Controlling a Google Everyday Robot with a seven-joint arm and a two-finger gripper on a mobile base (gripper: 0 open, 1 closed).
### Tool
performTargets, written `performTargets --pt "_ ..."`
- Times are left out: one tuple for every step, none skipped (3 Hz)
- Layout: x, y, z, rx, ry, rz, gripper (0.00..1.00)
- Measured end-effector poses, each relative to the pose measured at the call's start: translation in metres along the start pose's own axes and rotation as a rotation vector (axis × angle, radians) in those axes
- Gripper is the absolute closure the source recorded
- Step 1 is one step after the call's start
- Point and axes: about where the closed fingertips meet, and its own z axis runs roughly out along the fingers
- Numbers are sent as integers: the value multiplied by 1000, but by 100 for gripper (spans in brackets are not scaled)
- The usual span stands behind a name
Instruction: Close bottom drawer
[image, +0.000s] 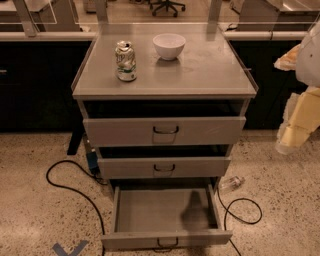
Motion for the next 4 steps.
performTargets --pt "0 0 0 0 0 0 0" --pt "2 7 8 -14 -2 -6 0" --pt "18 35 40 -68 -12 -19 0" --pt "32 83 73 -76 -105 -57 0"
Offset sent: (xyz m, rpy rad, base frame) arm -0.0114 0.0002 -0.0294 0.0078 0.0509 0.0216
